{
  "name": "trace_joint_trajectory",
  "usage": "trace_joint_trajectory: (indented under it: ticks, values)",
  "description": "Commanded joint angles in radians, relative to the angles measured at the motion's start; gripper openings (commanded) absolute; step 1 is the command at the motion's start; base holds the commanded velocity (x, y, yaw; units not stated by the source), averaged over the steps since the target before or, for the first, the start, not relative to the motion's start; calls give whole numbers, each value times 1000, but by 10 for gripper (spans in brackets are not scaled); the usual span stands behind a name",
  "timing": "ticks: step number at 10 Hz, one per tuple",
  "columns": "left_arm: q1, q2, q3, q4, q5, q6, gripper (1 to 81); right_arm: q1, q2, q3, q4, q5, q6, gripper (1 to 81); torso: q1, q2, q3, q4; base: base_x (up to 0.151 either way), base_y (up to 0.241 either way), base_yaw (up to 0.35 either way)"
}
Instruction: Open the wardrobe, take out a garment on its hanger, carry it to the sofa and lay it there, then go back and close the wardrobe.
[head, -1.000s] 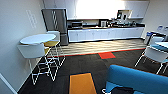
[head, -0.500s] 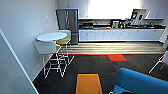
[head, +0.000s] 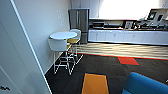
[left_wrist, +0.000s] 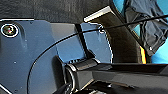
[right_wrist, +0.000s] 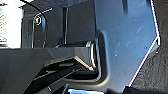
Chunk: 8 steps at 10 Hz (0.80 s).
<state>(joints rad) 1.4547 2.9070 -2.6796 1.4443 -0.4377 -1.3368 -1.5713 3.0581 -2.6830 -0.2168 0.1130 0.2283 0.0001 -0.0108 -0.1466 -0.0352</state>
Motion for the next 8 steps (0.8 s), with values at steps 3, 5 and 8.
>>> trace_joint_trajectory:
  ticks: [3, 5, 8]
  values:
    - [-35, 3, 0, 11, 40, 5, 811, 24, 3, 3, -7, -50, -3, 811, 0, 0, 0, 0, 0, 0, 305]
    - [-35, 5, -2, 11, 42, 5, 811, 23, 3, 3, -7, -50, -3, 811, 0, 0, 0, 0, 0, 0, 305]
    - [-35, 5, -2, 11, 42, 7, 811, 21, 3, 3, -6, -50, -3, 811, 0, 0, 0, 0, 0, 0, 305]
